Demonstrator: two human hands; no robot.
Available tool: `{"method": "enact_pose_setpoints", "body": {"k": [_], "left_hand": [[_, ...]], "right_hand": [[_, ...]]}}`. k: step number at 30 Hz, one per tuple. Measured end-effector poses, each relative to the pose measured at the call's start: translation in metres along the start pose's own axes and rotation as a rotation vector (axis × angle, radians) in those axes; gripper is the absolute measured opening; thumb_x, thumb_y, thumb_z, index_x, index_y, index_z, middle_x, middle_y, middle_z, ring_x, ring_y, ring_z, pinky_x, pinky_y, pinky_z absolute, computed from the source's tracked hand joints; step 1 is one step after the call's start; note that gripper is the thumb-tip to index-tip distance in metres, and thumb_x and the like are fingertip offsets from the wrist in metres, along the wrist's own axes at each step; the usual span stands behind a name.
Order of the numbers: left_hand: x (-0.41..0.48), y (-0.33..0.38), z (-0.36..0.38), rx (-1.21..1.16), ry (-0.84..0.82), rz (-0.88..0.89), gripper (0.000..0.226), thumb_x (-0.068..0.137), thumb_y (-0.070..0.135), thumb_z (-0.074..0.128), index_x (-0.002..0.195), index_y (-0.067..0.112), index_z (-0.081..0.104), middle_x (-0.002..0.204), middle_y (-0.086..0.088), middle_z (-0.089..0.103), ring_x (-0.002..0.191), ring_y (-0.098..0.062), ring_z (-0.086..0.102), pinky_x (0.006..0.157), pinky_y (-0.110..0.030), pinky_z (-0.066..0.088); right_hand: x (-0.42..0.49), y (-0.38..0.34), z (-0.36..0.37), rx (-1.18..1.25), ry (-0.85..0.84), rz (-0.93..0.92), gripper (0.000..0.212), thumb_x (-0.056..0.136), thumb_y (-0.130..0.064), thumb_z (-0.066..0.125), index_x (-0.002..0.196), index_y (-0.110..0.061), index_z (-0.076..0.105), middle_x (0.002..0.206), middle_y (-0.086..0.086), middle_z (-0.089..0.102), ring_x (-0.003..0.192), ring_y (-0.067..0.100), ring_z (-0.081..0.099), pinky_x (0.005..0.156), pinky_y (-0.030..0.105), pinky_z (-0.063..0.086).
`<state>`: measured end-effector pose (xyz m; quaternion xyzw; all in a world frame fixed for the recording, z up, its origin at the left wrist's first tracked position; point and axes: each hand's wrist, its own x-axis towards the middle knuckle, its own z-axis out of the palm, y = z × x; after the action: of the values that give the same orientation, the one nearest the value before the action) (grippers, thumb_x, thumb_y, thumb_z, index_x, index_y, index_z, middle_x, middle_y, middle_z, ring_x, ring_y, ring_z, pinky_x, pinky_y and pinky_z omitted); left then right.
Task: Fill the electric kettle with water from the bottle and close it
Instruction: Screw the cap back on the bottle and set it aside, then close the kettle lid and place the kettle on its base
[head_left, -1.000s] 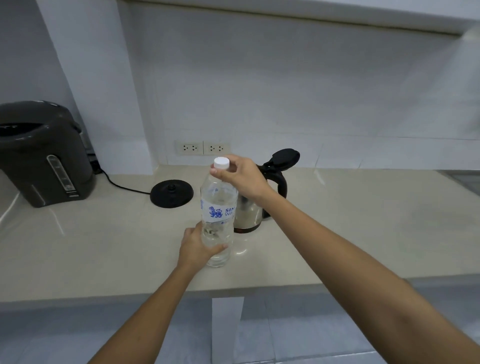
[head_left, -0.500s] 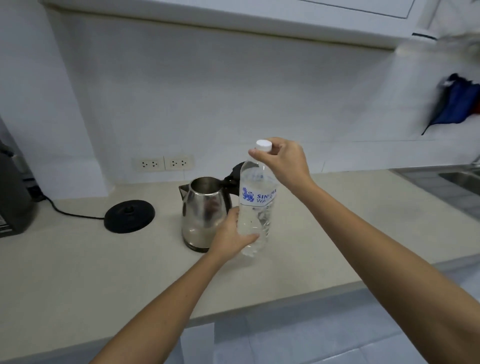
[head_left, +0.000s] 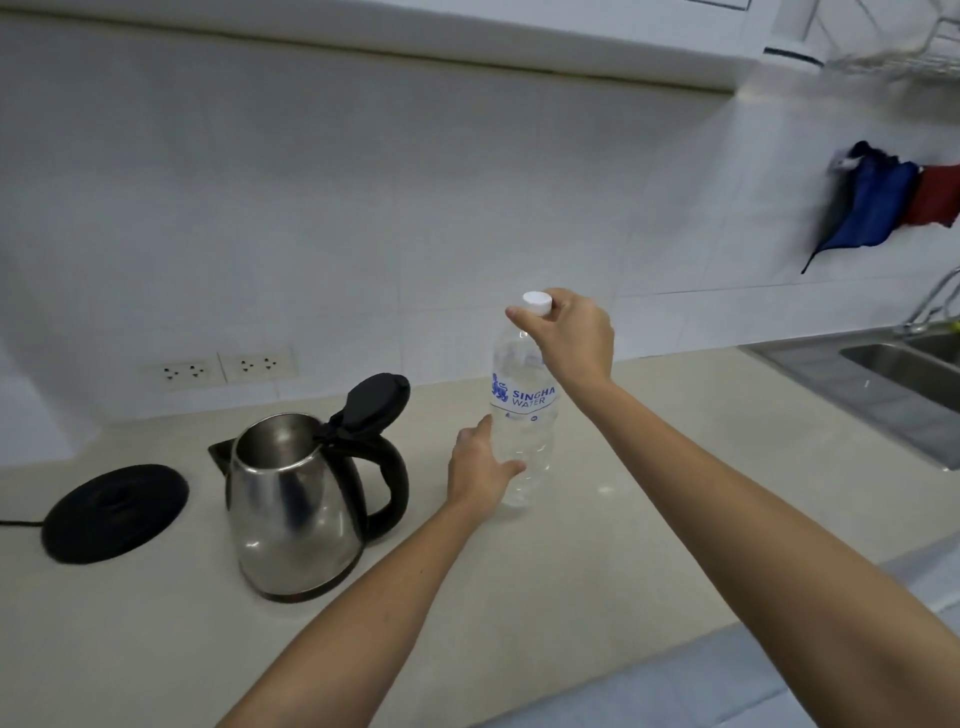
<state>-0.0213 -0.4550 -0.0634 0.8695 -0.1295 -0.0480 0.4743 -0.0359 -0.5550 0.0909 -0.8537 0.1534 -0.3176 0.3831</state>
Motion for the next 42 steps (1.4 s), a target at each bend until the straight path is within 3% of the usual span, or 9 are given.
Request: {"method": "enact_pose_setpoints", "body": {"k": [2,7,14,20,25,30,35,38,42], "left_hand": [[0.016,-0.001,0.008,0.056,0.0,-0.022,0.071,0.077,0.027,0.077,0.138,0.013,0.043,0.133,-0.011,0.052,0.118,-0.028,0.055,0.098,-0.035,0.045],[0.041,-0.006,0.028,-0.027,0.014,-0.072,0.074,0.086,0.025,0.068,0.149,0.017,0.03,0.147,-0.005,0.046,0.131,-0.026,0.049,0.107,-0.04,0.041],[0.063,-0.005,0.036,-0.021,-0.017,-0.091,0.068,0.094,0.027,0.056,0.151,0.014,0.023,0.147,-0.011,0.045,0.133,-0.029,0.047,0.108,-0.036,0.038],[0.07,-0.01,0.037,-0.06,-0.09,-0.092,0.065,0.09,0.025,0.059,0.147,0.021,0.029,0.133,-0.002,0.059,0.123,-0.026,0.054,0.099,-0.031,0.043],[0.069,-0.01,0.037,-0.044,-0.114,-0.071,0.069,0.089,0.027,0.059,0.149,0.018,0.026,0.134,-0.005,0.058,0.121,-0.027,0.055,0.101,-0.034,0.044],[0.053,-0.012,0.025,-0.141,-0.054,-0.032,0.057,0.094,0.016,0.055,0.146,0.012,0.035,0.147,-0.008,0.045,0.129,-0.024,0.051,0.107,-0.034,0.042],[0.023,-0.026,-0.006,-0.146,-0.069,0.038,0.051,0.094,0.012,0.054,0.144,0.013,0.039,0.146,-0.002,0.046,0.133,-0.019,0.048,0.103,-0.022,0.038],[0.003,-0.043,-0.031,-0.119,-0.059,0.031,0.05,0.094,0.013,0.054,0.142,0.014,0.041,0.145,-0.002,0.049,0.134,-0.017,0.047,0.106,-0.024,0.037],[-0.032,-0.058,-0.067,-0.153,-0.061,0.088,0.051,0.094,0.007,0.053,0.142,0.014,0.041,0.144,-0.002,0.049,0.134,-0.015,0.046,0.111,-0.033,0.039]], "right_hand": [[0.01,0.013,0.009,-0.008,0.004,0.017,0.034,0.077,-0.049,0.07,0.091,-0.017,0.07,0.073,-0.002,0.068,0.07,0.019,0.061,0.055,0.028,0.04],[0.035,0.038,0.029,-0.018,0.015,0.05,0.035,0.077,-0.051,0.068,0.091,-0.019,0.069,0.07,-0.006,0.062,0.069,0.019,0.059,0.052,0.026,0.034],[0.059,0.053,0.043,-0.018,0.014,0.084,0.037,0.078,-0.052,0.069,0.096,-0.019,0.069,0.081,-0.002,0.071,0.077,0.021,0.065,0.061,0.027,0.041],[0.06,0.065,0.053,-0.04,0.024,0.123,0.039,0.079,-0.051,0.068,0.099,-0.018,0.068,0.086,0.0,0.072,0.083,0.024,0.066,0.069,0.033,0.05],[0.065,0.066,0.048,-0.034,-0.057,0.115,0.039,0.082,-0.046,0.066,0.103,-0.014,0.063,0.091,0.002,0.069,0.086,0.024,0.065,0.066,0.031,0.046],[0.042,0.079,0.046,0.045,-0.089,0.066,0.046,0.094,-0.037,0.053,0.134,-0.015,0.05,0.128,0.001,0.062,0.116,0.022,0.058,0.084,0.026,0.042],[-0.01,0.085,0.061,0.042,-0.032,0.055,0.059,0.096,-0.023,0.048,0.15,-0.015,0.025,0.157,-0.001,0.029,0.141,0.018,0.033,0.098,0.022,0.032],[-0.039,0.075,0.075,0.033,-0.027,0.077,0.06,0.098,-0.022,0.046,0.152,-0.013,0.021,0.163,-0.001,0.012,0.148,0.014,0.018,0.104,0.021,0.029],[-0.077,0.053,0.098,0.174,-0.052,0.103,0.049,0.101,-0.024,0.039,0.149,-0.014,0.032,0.16,-0.003,0.024,0.147,0.01,0.021,0.115,0.024,0.02]]}}
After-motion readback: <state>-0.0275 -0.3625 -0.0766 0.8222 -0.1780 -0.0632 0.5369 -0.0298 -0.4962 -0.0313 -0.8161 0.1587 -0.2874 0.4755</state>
